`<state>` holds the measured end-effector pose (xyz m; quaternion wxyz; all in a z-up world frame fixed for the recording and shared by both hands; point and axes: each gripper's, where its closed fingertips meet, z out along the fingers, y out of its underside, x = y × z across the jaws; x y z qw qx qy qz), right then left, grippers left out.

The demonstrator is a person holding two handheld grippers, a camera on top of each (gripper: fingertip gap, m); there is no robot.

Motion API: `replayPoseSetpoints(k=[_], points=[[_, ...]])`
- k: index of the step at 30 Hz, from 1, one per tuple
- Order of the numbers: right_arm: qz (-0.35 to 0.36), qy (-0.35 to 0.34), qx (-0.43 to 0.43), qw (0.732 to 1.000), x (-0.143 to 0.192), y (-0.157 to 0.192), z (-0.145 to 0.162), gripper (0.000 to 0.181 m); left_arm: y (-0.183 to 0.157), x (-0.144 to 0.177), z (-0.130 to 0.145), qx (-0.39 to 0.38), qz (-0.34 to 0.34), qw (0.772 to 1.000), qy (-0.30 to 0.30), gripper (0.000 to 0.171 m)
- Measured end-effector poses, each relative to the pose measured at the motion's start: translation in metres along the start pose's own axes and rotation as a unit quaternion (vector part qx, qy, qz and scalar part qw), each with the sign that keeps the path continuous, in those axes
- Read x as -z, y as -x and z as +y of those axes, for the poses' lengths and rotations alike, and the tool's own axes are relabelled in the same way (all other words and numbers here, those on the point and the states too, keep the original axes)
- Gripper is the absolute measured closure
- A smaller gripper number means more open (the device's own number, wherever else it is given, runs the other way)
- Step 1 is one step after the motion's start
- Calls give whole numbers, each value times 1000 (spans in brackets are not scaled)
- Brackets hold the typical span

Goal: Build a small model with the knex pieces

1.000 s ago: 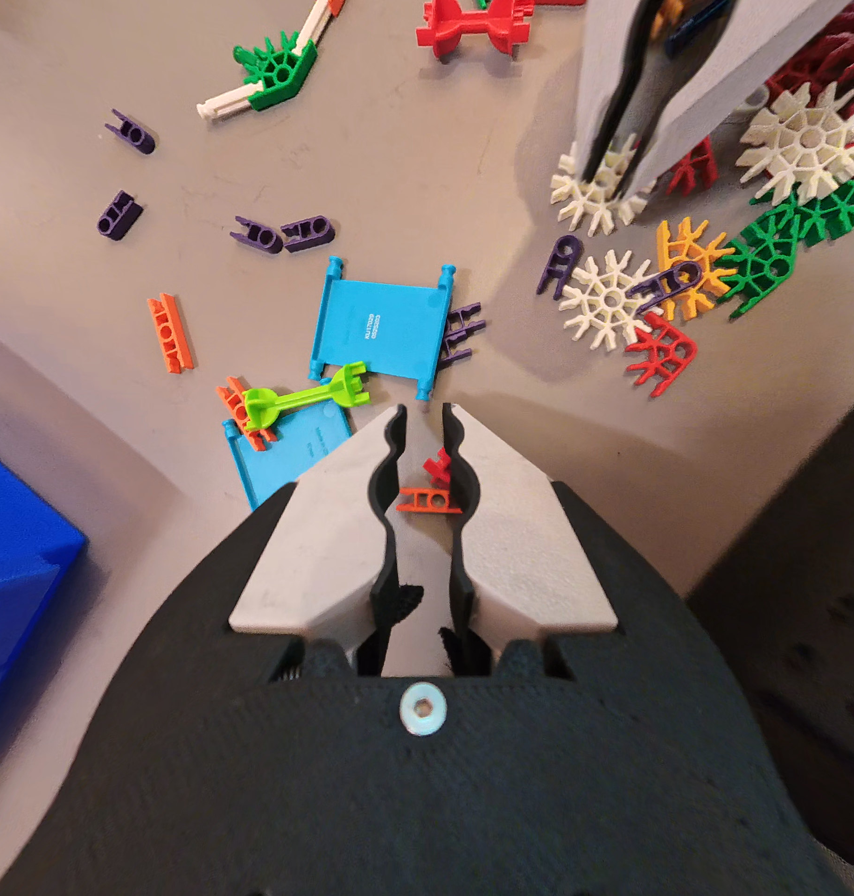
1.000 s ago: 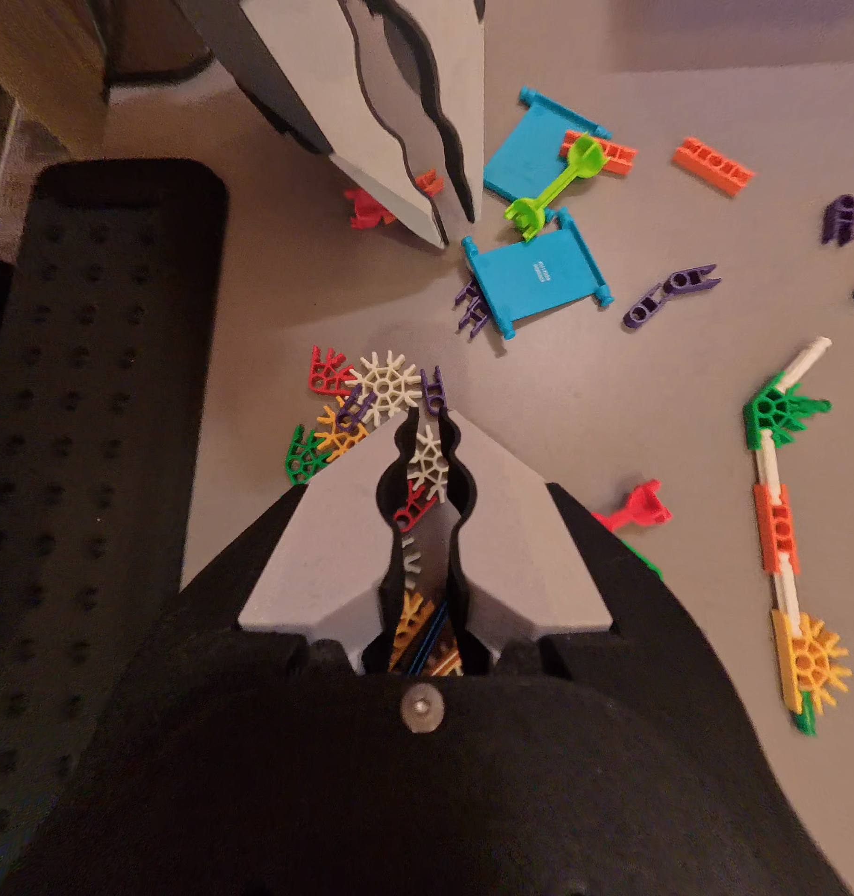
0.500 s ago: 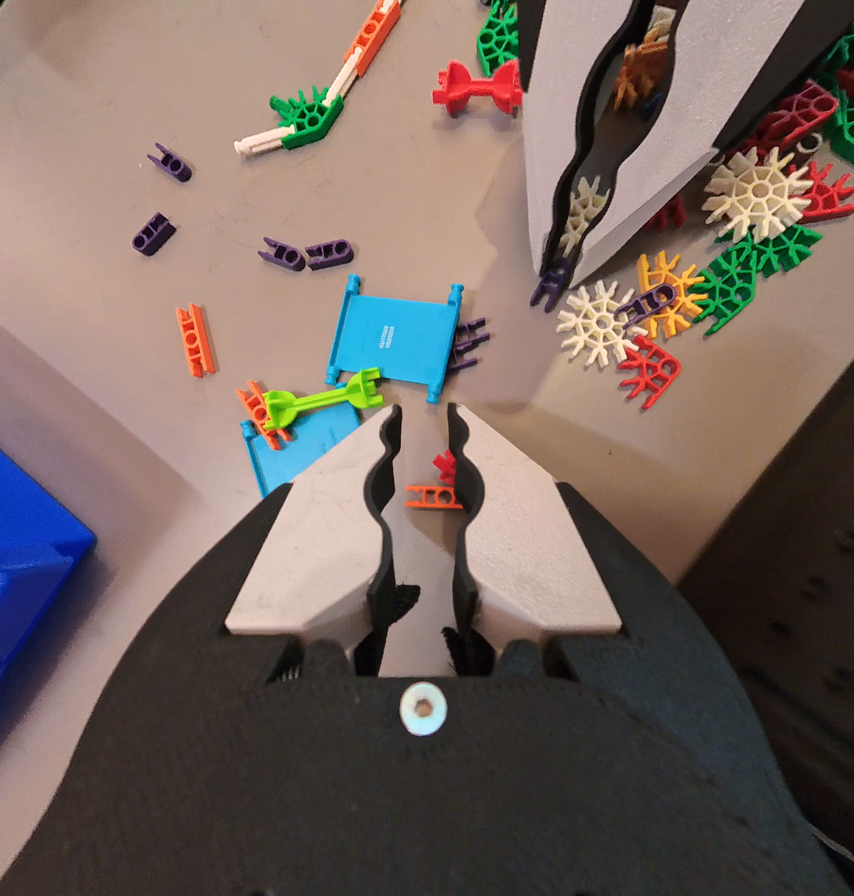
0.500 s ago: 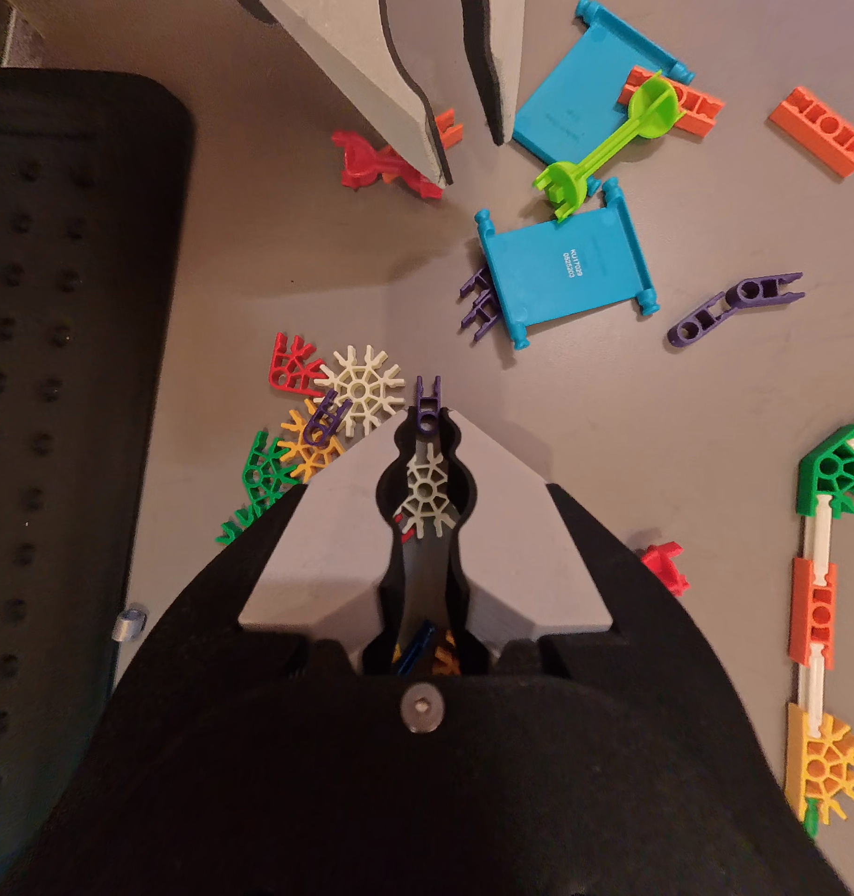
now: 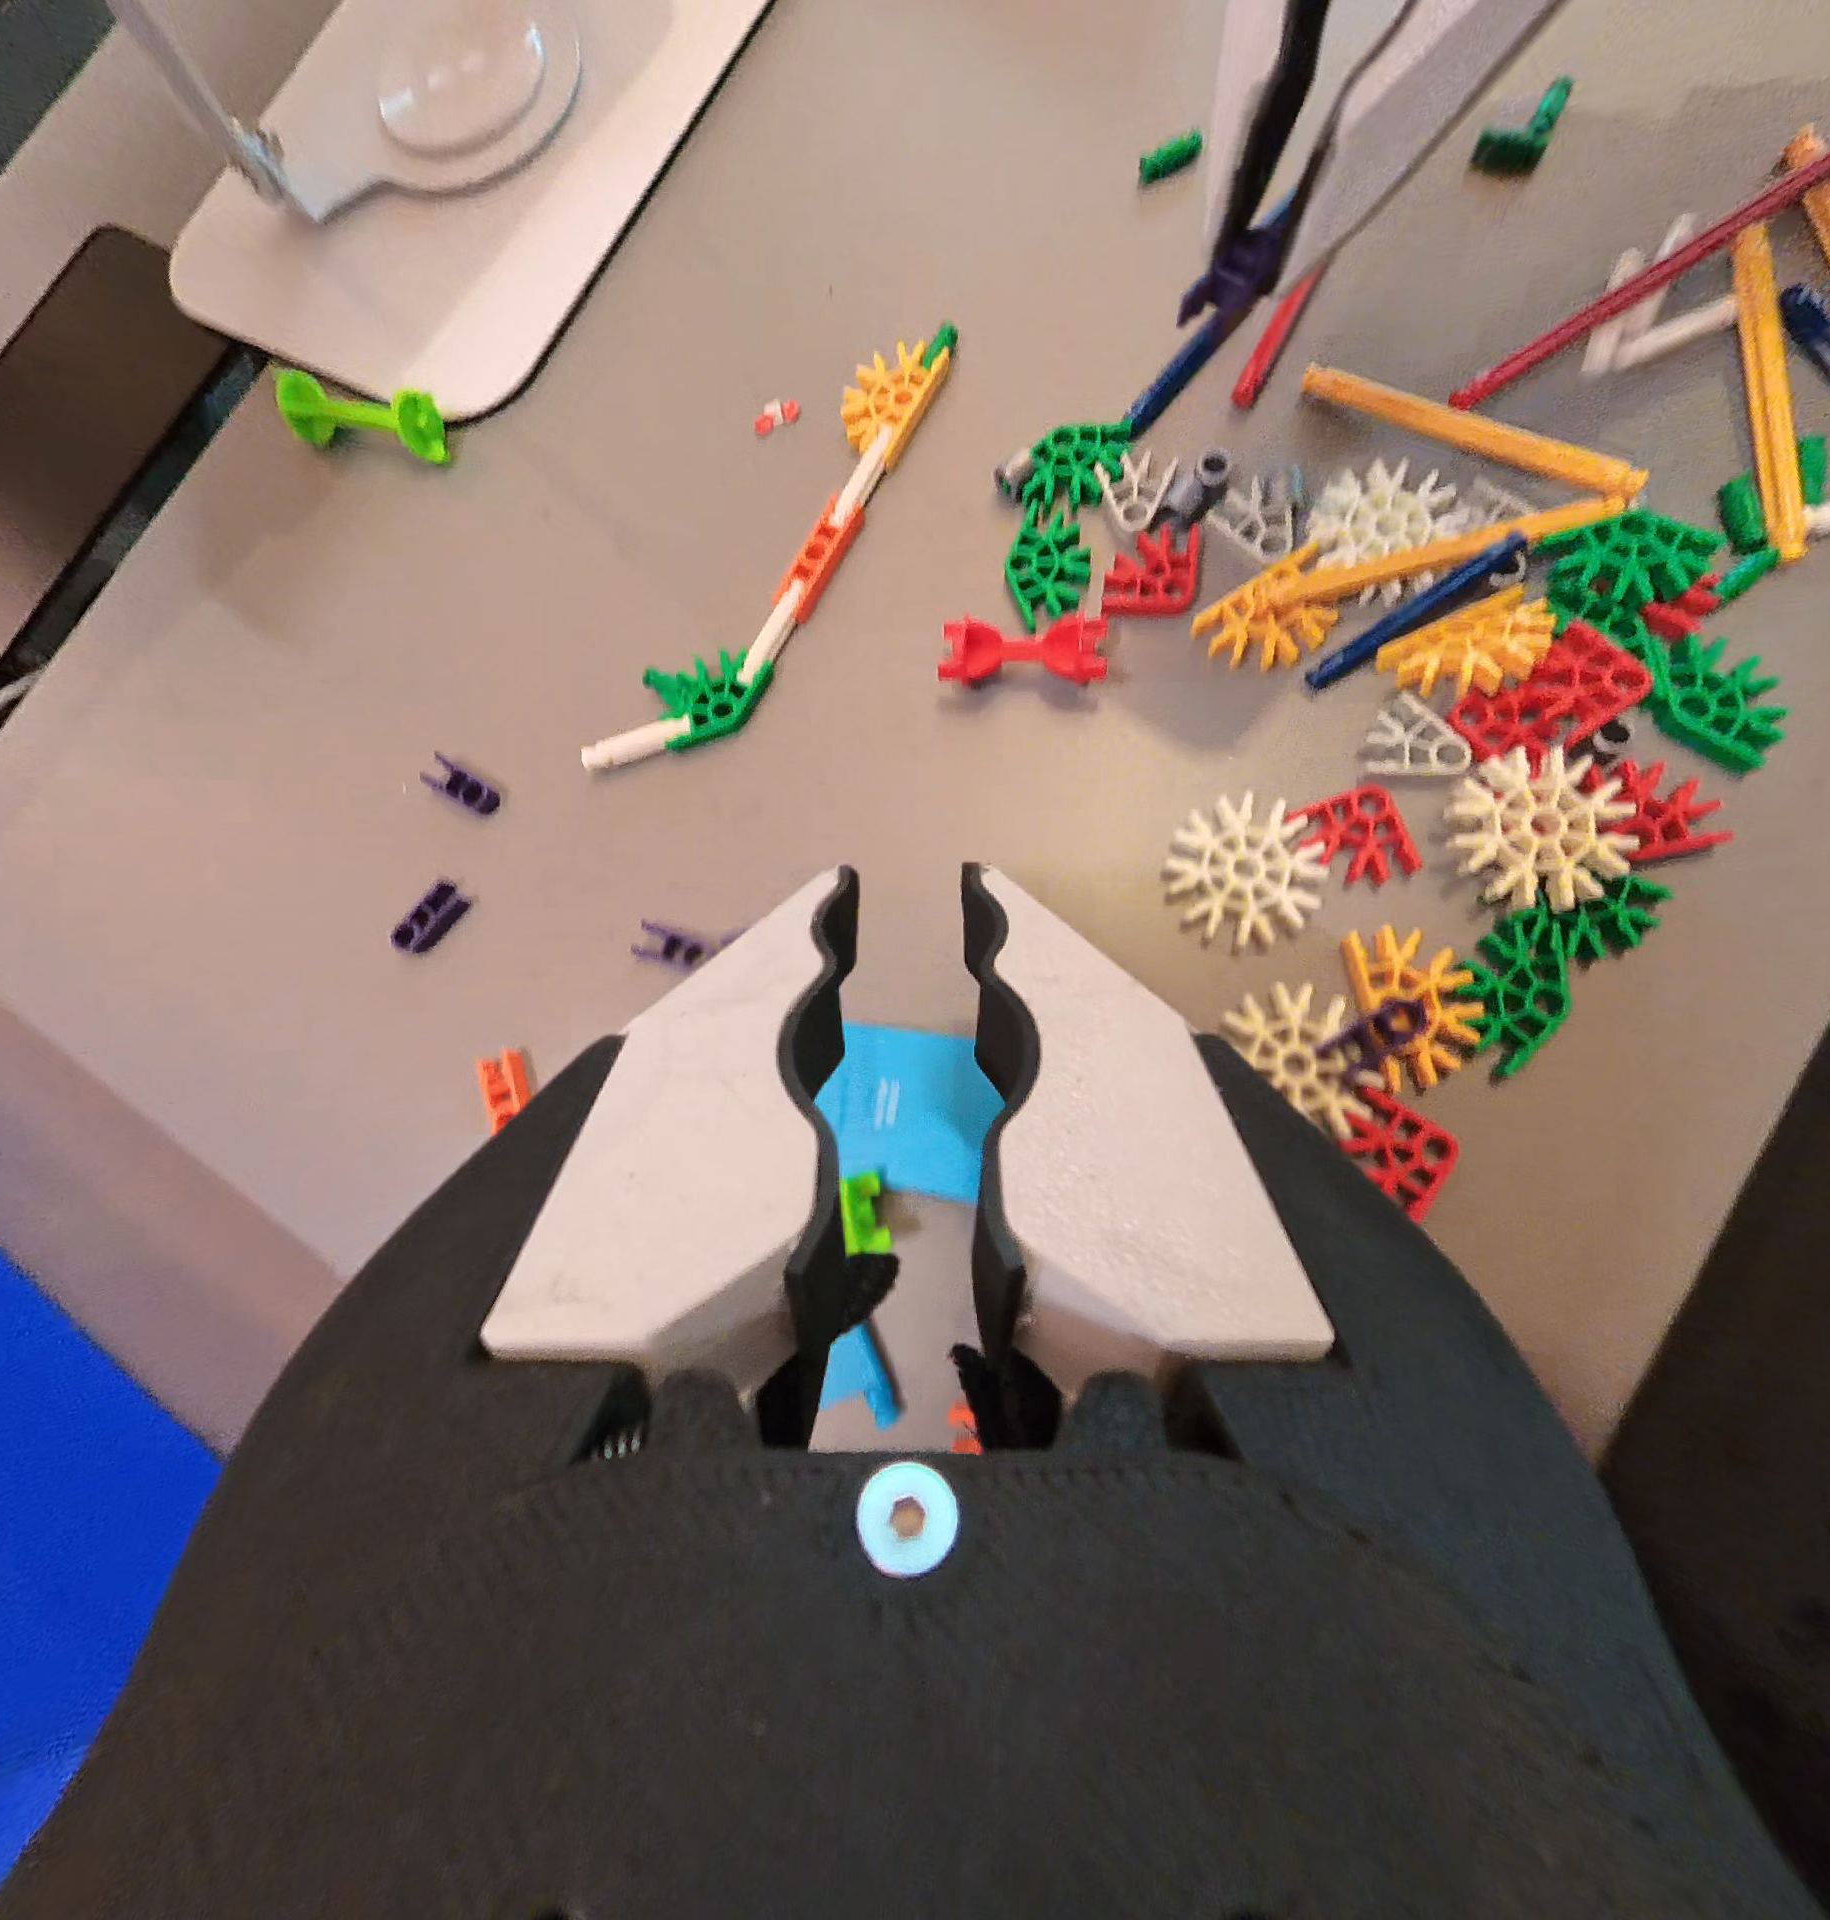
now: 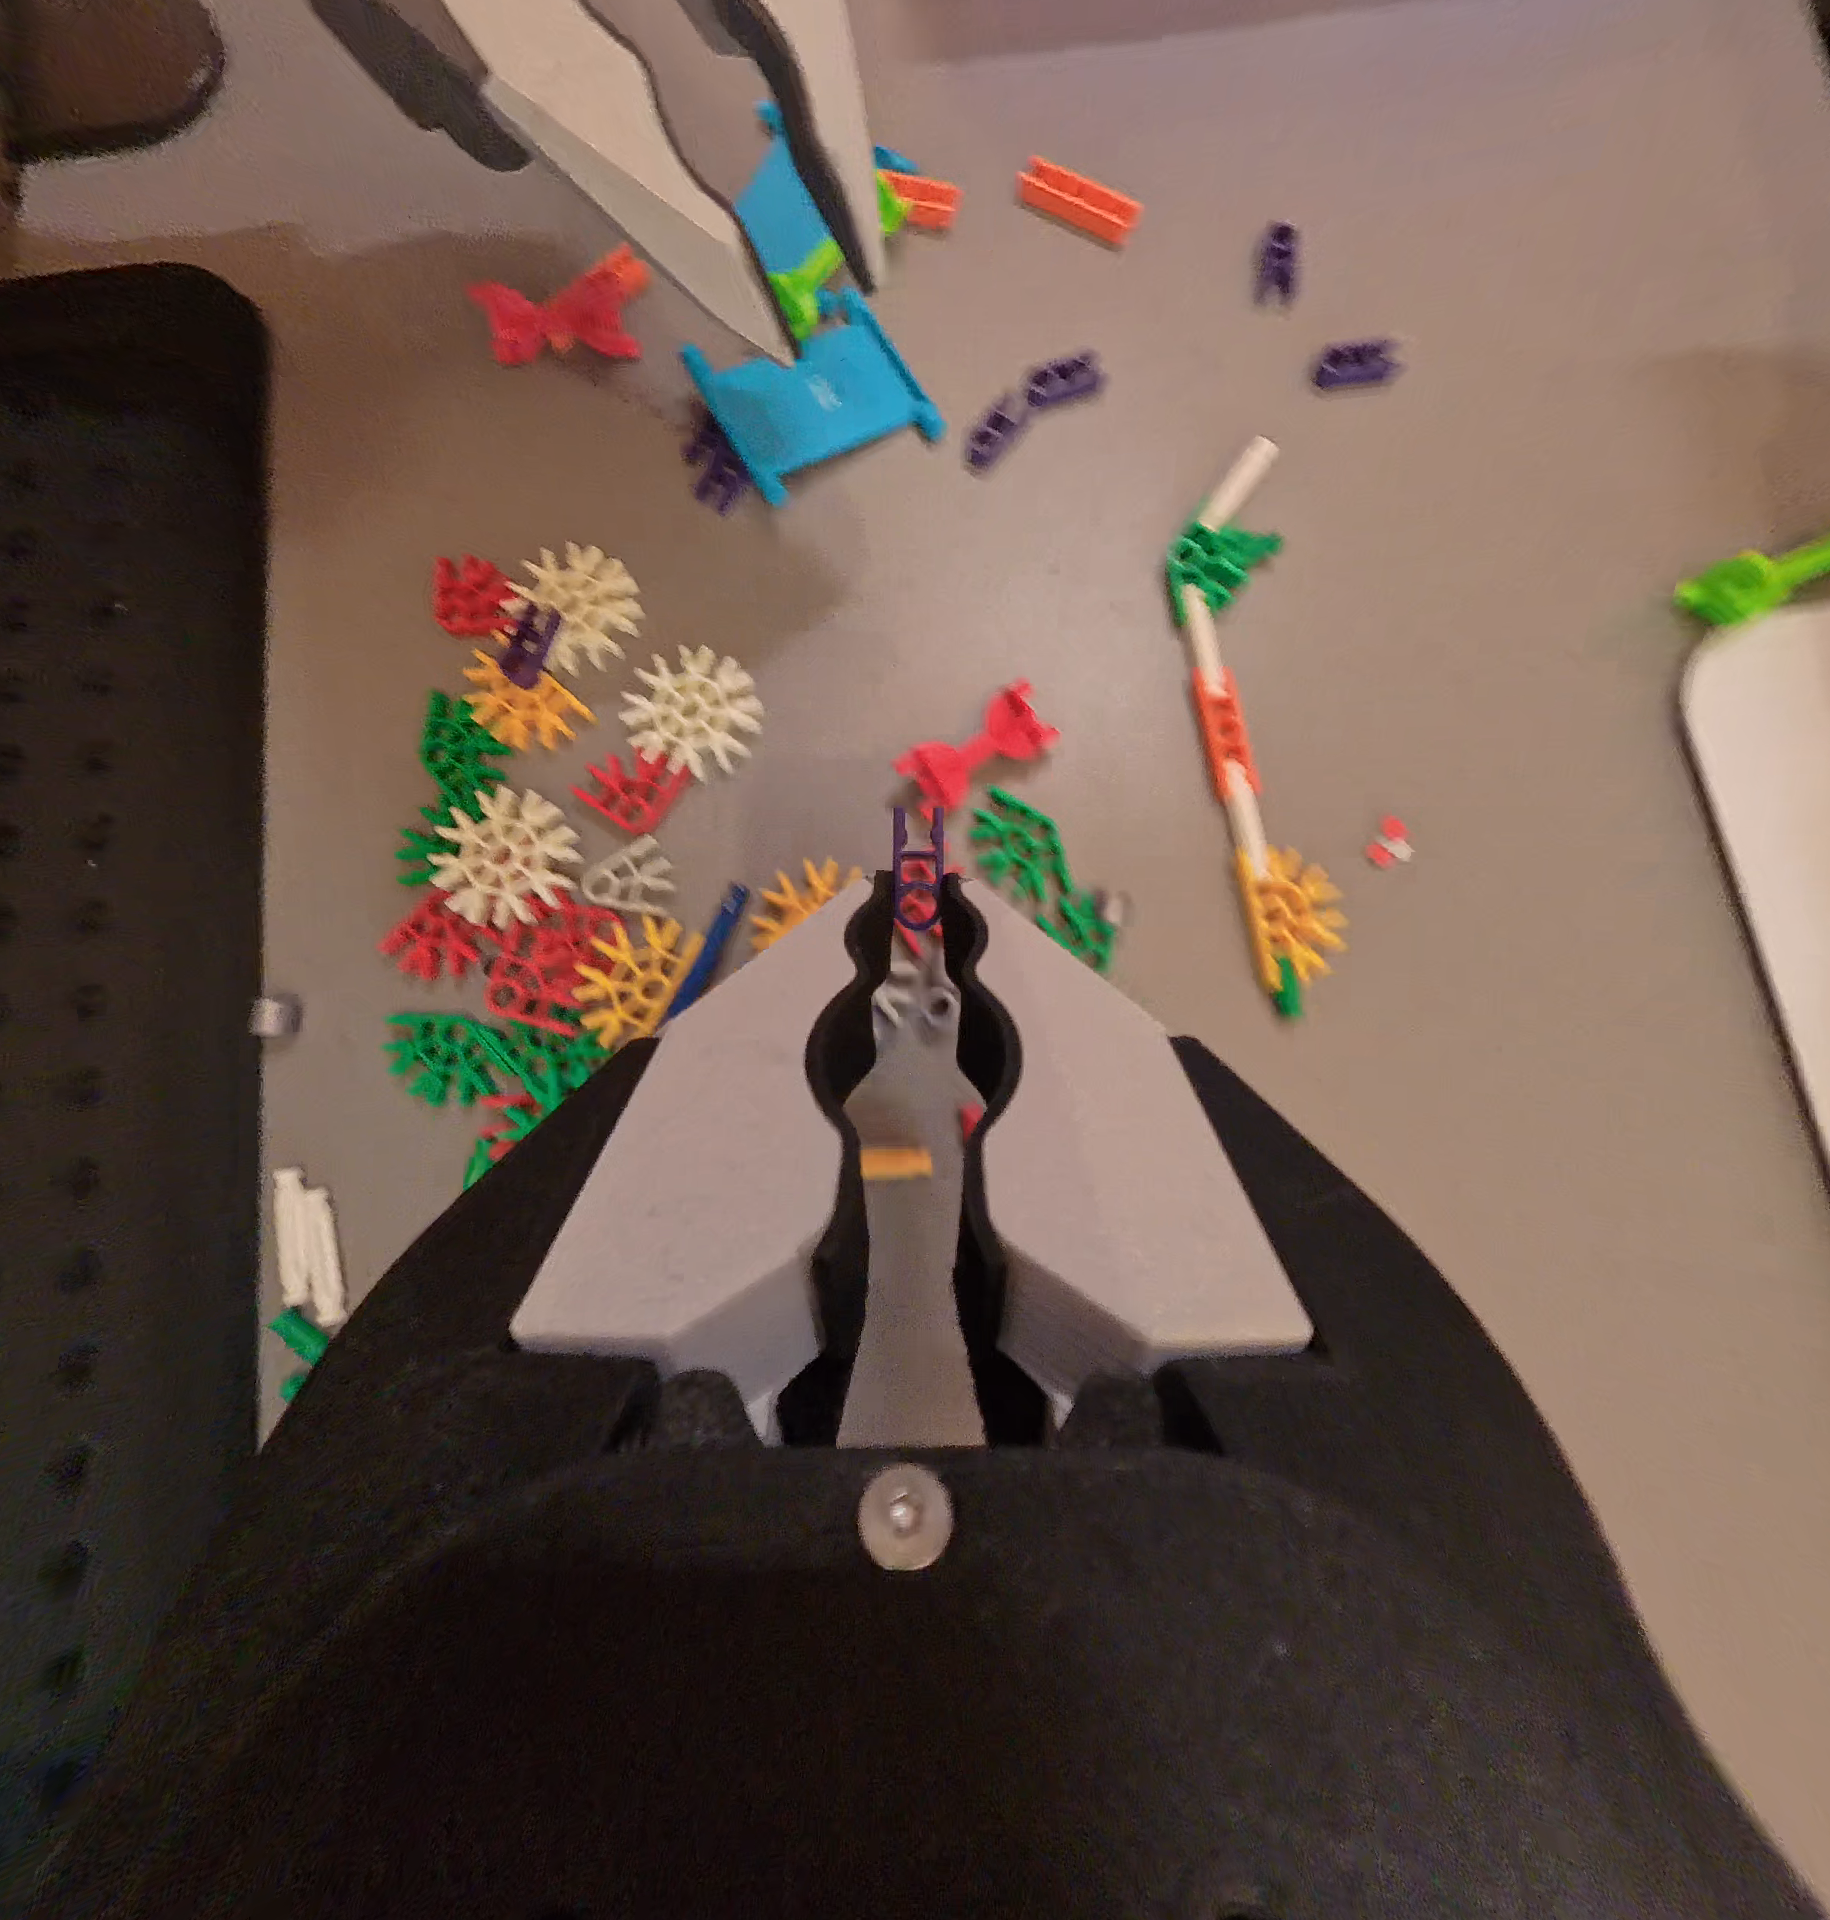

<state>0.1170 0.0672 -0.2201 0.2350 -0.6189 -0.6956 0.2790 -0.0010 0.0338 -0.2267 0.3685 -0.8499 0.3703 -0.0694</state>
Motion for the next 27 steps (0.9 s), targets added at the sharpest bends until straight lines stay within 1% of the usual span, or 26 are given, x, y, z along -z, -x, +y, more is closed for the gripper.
replayPoseSetpoints(k=[5, 8, 12, 17, 24, 27], points=[[33, -7, -24, 999, 30, -38, 25, 175, 1, -32, -34, -22, 14, 999, -20, 154], [49, -3, -23, 999, 39, -55, 34, 175, 1, -50, -53, -31, 23, 999, -32, 154], [56, -3, -16, 998, 45, -69, 41, 175, 1, -72, -68, -41, 35, 998, -33, 155], [54, 0, -9, 998, 41, -79, 50, 175, 5, -93, -76, -30, 47, 998, -35, 156], [38, -1, 2, 999, 27, -85, 57, 175, 8, -111, -76, -18, 65, 997, -27, 160], [27, -1, 7, 1000, 18, -86, 60, 175, 6, -120, -77, -33, 70, 997, -16, 162]])
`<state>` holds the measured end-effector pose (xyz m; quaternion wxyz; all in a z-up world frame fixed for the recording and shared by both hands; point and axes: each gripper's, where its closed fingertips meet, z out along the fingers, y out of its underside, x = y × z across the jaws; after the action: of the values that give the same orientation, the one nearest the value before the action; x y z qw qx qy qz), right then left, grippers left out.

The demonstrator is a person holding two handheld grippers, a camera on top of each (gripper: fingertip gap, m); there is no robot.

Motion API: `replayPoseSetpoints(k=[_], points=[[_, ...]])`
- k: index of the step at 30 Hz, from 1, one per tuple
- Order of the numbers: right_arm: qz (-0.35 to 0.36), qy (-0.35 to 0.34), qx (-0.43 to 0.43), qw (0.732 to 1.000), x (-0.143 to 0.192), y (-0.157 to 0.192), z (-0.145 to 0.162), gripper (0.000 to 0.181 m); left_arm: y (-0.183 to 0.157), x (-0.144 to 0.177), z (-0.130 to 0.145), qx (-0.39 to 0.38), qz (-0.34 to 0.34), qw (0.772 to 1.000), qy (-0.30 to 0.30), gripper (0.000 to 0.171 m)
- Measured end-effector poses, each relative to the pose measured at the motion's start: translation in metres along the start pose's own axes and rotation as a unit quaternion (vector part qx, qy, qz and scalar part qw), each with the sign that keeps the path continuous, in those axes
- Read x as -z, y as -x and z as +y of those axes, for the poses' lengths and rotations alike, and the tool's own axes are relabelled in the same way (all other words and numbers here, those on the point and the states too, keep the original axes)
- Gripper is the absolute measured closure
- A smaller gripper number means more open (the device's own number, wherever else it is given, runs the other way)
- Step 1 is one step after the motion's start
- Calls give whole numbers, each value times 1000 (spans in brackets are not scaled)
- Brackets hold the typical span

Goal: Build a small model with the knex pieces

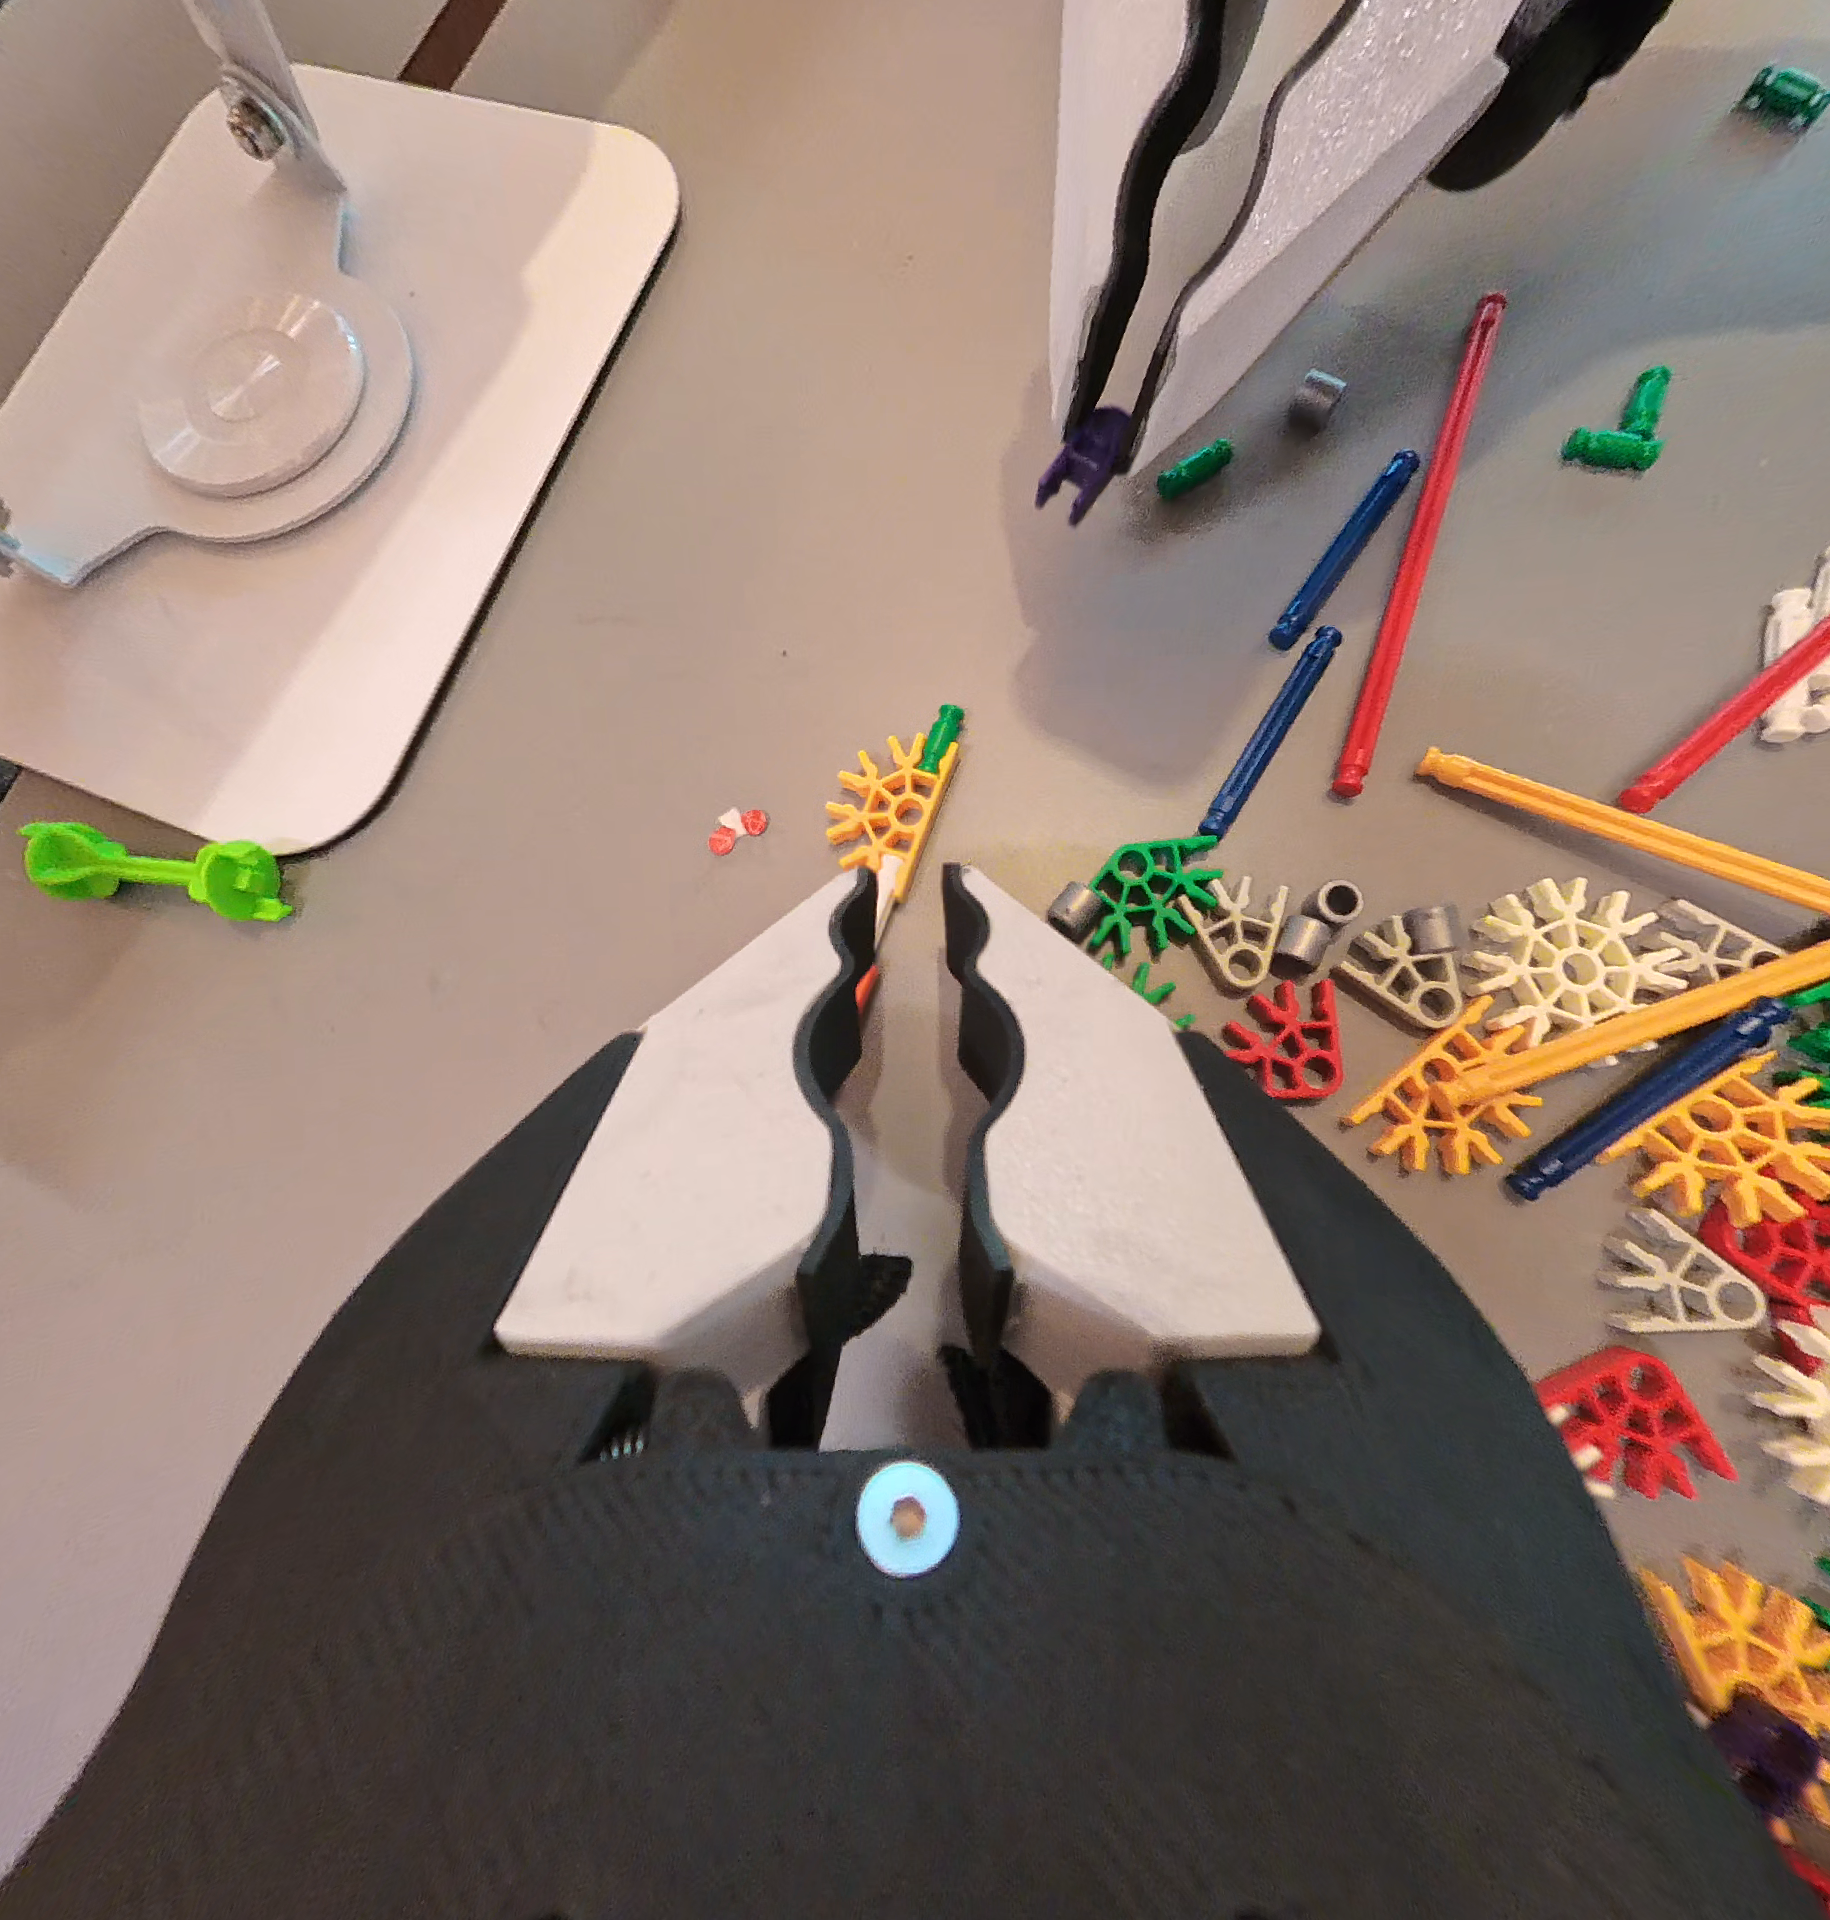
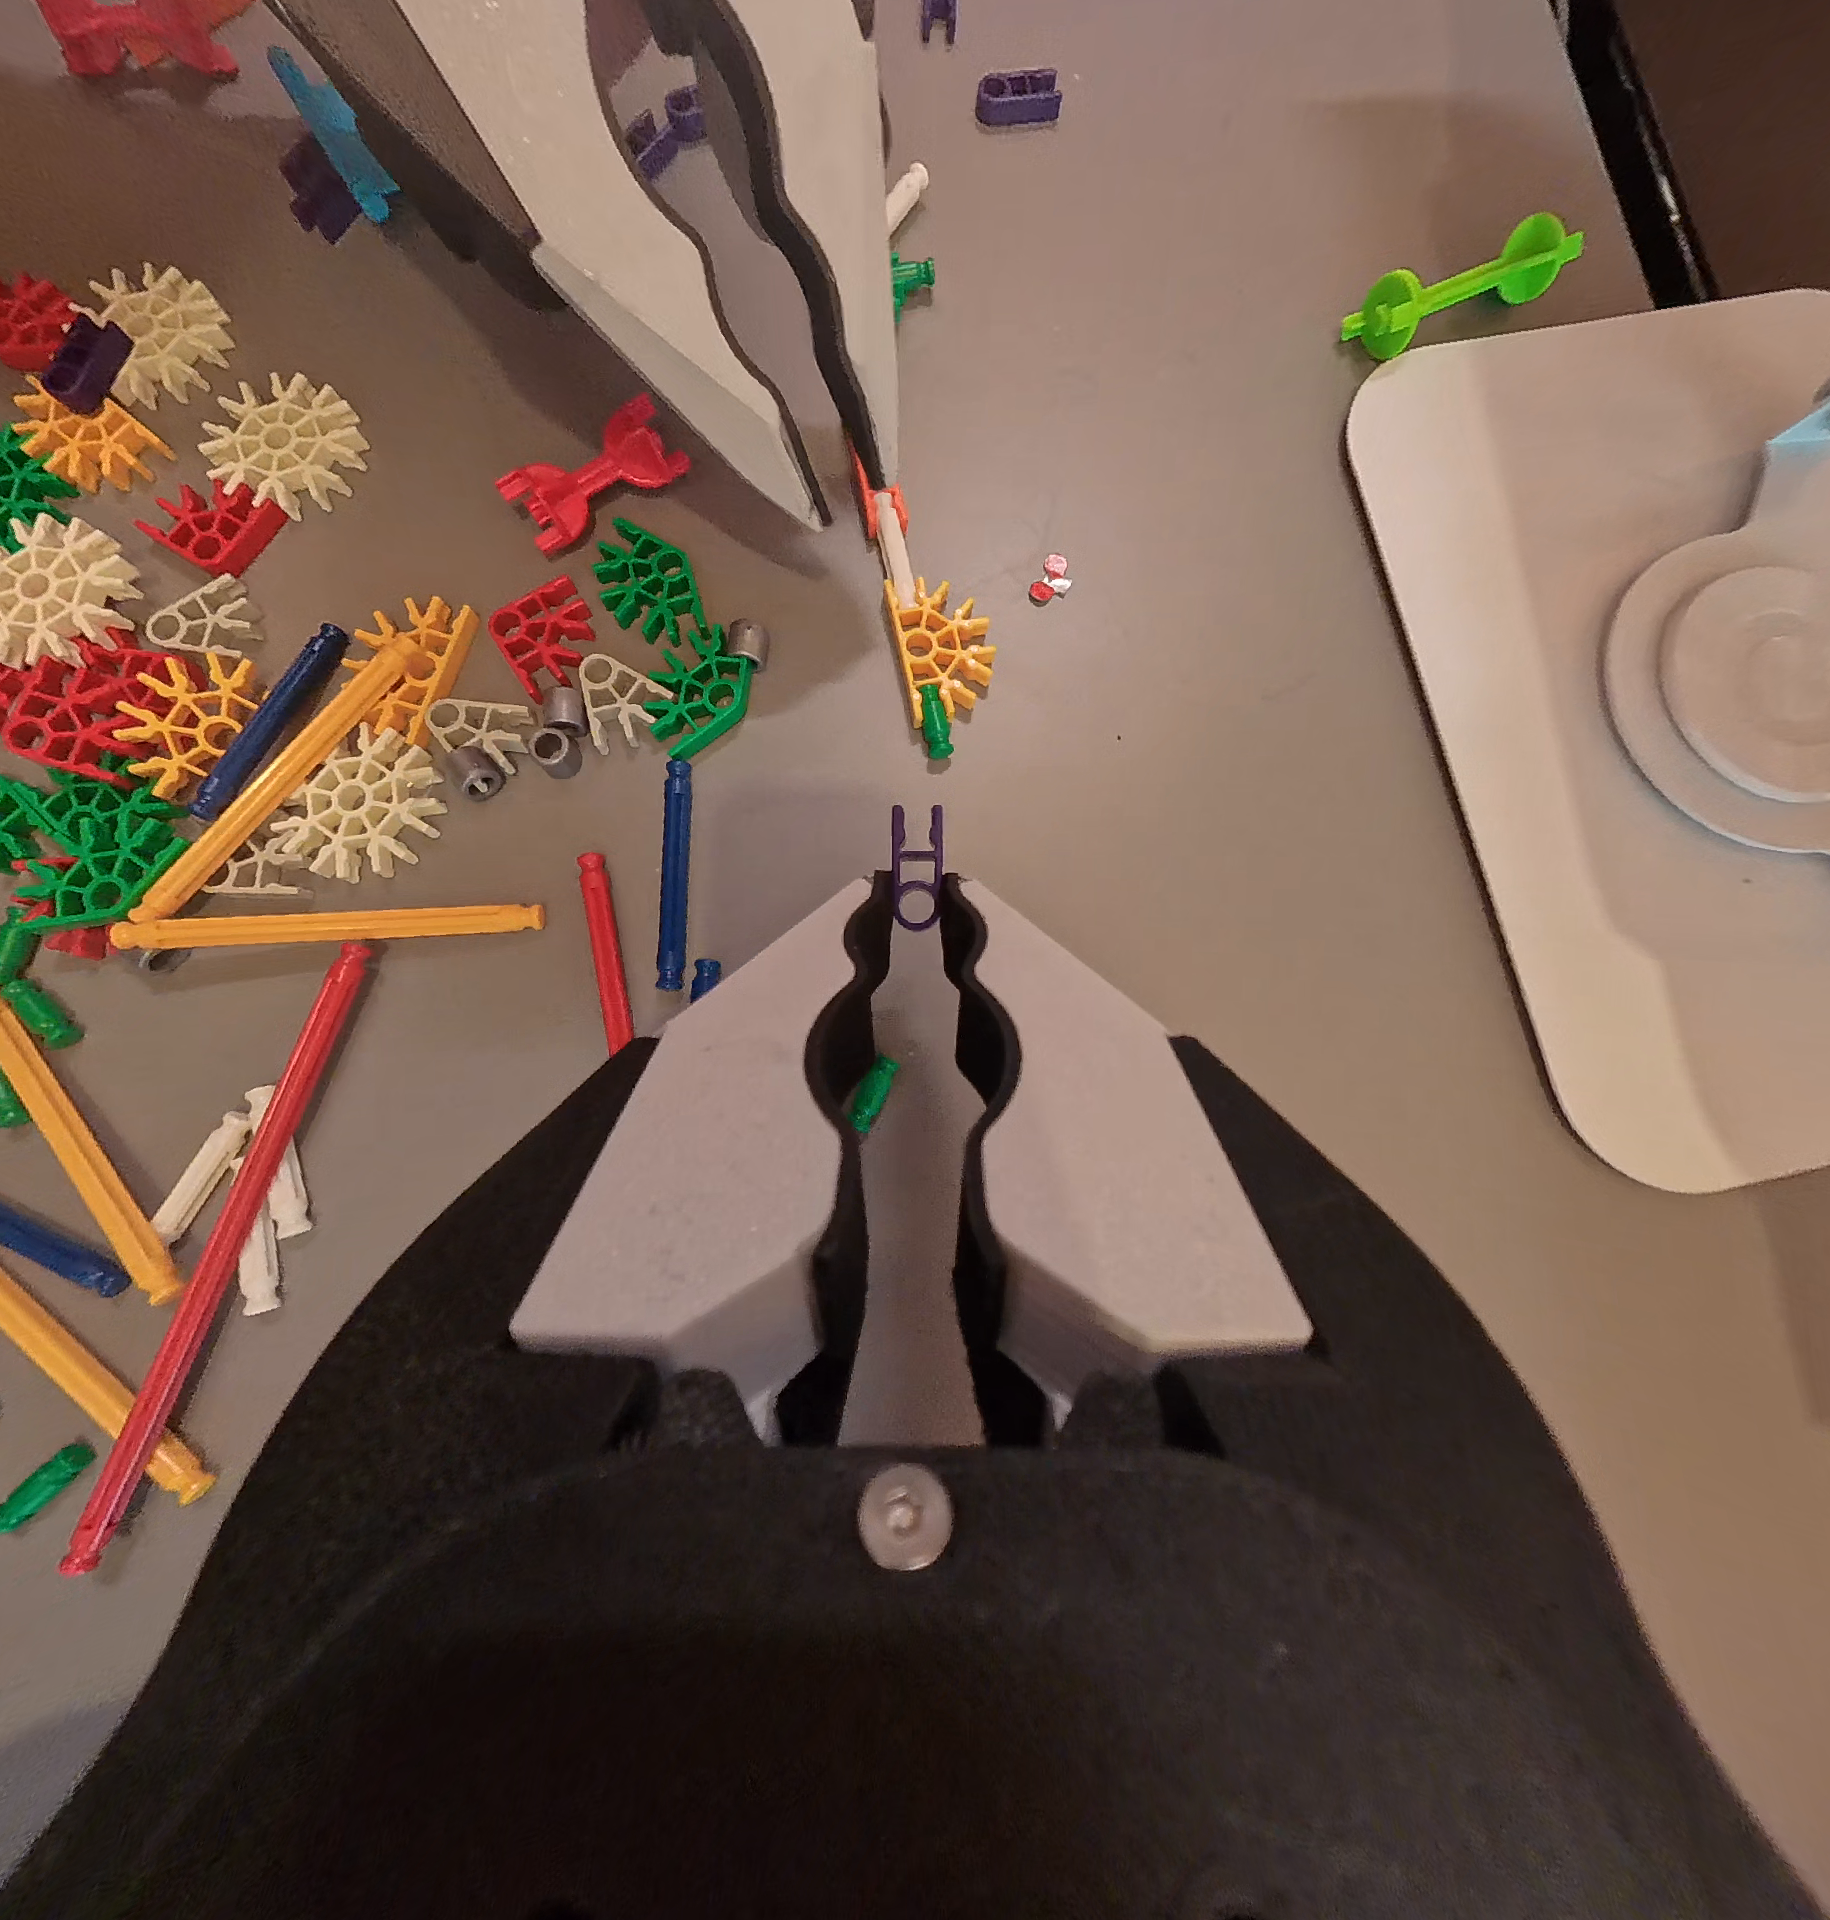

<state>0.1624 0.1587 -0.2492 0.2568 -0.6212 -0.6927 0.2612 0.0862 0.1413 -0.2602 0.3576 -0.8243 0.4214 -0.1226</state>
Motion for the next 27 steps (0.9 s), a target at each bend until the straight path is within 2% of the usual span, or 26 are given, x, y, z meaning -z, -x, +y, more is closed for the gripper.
replayPoseSetpoints(k=[15, 27], points=[[-20, 41, 64, 997, -37, -6, -5, 175, 2, -34, -6, -22, 31, 999, 21, 169], [-41, 85, 89, 992, -49, -4, 1, 174, 1, -37, -5, -24, 41, 999, 27, 171]])
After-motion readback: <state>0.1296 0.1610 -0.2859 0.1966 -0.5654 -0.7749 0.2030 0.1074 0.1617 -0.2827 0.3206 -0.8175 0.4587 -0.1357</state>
